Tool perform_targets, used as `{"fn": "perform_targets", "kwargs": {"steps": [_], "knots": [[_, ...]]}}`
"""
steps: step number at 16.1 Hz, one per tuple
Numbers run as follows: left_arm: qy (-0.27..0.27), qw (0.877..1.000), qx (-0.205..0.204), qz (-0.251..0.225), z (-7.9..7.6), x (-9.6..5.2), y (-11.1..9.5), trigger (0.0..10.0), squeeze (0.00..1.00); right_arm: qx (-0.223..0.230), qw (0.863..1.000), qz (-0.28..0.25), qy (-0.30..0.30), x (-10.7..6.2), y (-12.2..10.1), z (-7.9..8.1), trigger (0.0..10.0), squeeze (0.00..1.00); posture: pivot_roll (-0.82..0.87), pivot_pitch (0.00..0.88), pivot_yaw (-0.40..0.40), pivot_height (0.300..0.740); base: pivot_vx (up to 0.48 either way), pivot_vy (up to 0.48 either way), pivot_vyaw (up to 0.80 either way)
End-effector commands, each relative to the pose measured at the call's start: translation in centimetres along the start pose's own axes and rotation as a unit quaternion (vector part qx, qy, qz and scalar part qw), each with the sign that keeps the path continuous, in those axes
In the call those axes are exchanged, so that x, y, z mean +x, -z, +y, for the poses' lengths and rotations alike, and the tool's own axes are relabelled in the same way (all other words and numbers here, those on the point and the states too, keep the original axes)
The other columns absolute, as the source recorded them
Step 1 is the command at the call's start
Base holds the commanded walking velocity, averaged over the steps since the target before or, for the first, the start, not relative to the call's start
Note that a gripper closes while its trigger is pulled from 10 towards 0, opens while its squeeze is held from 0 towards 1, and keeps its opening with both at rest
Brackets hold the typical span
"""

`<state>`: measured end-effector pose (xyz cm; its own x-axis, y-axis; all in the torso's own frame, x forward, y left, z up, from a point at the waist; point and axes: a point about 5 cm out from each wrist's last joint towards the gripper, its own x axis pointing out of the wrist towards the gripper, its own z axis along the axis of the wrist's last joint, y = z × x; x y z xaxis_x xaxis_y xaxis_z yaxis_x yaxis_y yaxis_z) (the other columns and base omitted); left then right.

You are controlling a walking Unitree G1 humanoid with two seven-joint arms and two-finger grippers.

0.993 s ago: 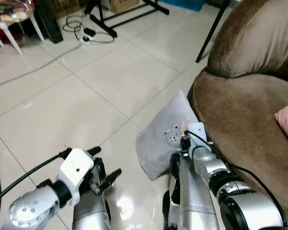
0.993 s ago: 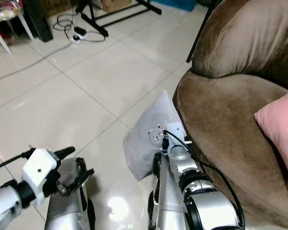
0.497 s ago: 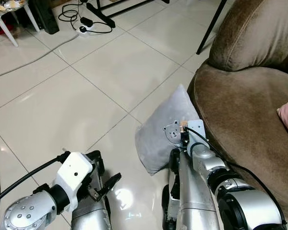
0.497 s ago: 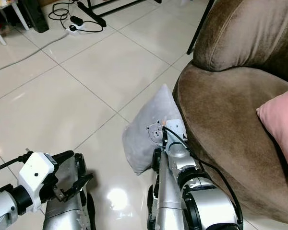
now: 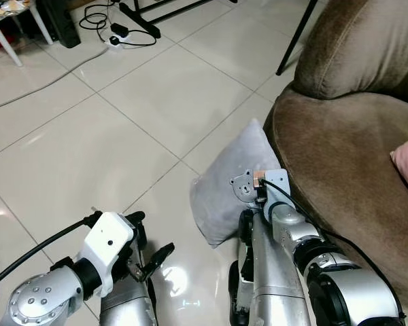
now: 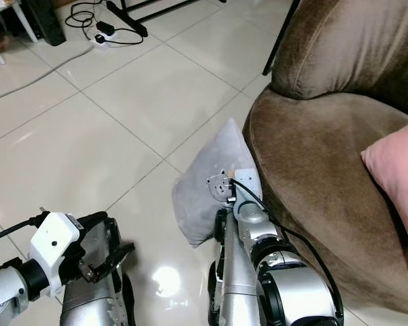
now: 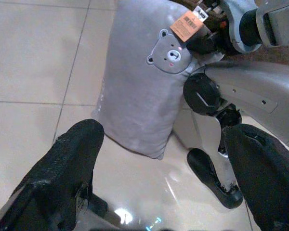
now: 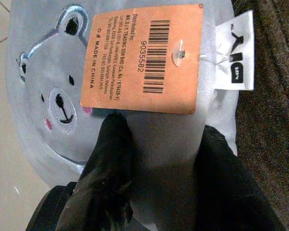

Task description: Move the pillow to the sofa from floor

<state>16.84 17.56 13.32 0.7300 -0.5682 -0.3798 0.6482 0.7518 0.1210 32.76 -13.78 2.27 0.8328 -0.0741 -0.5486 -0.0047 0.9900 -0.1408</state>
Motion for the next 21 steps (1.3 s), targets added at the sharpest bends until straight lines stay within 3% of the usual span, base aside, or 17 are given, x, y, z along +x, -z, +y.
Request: {"fn": "perform_targets", "kwargs": {"steps": [1,7,11,14,15,18,20,21], "knots": [[0.007,1.000,-0.001,-0.004,-0.5,-0.1,-0.2,10.0,0.22,0.005,1.000,0.025,-0.002,-0.1,1.1,0.1,0.0,0.00,0.09,0.256,-0.061,0.476,0.000,0.000,0.00],[0.004,1.000,-0.004,-0.009,-0.6,0.5,-0.2,10.0,0.22,0.001,1.000,0.024,-0.017,-0.1,1.1,0.2,0.0,0.00,0.08,0.224,-0.073,0.476,0.000,0.000,0.00],[0.000,1.000,-0.004,-0.010,-0.4,1.2,0.1,10.0,0.22,-0.011,0.998,0.026,-0.053,-0.2,1.0,1.2,0.0,0.00,0.08,0.178,-0.081,0.476,0.000,0.000,0.00],[-0.013,1.000,0.004,-0.011,0.7,2.8,0.9,10.0,0.22,-0.068,0.980,0.015,-0.186,-0.8,0.3,4.9,0.0,0.00,0.09,0.098,-0.084,0.476,0.000,0.000,0.00],[-0.017,1.000,0.005,-0.010,0.8,2.9,1.0,10.0,0.22,-0.073,0.977,0.011,-0.202,-0.9,0.1,5.4,0.0,0.00,0.09,0.086,-0.085,0.476,0.000,0.000,0.00],[-0.041,0.999,0.015,-0.013,1.9,2.9,1.7,10.0,0.23,-0.048,0.959,-0.038,-0.277,-1.5,-2.7,7.7,0.0,0.00,0.09,0.024,-0.084,0.476,0.000,0.000,0.00],[-0.058,0.998,0.018,-0.018,2.5,2.6,1.8,10.0,0.23,-0.013,0.952,-0.088,-0.294,-1.8,-5.2,8.0,0.0,0.00,0.08,0.000,-0.080,0.476,0.000,0.000,0.00],[-0.084,0.996,0.015,-0.031,3.0,2.6,1.3,10.0,0.23,0.007,0.941,-0.136,-0.311,-2.3,-7.2,7.6,0.0,0.00,0.08,0.000,-0.080,0.476,0.000,0.000,0.00]]}}
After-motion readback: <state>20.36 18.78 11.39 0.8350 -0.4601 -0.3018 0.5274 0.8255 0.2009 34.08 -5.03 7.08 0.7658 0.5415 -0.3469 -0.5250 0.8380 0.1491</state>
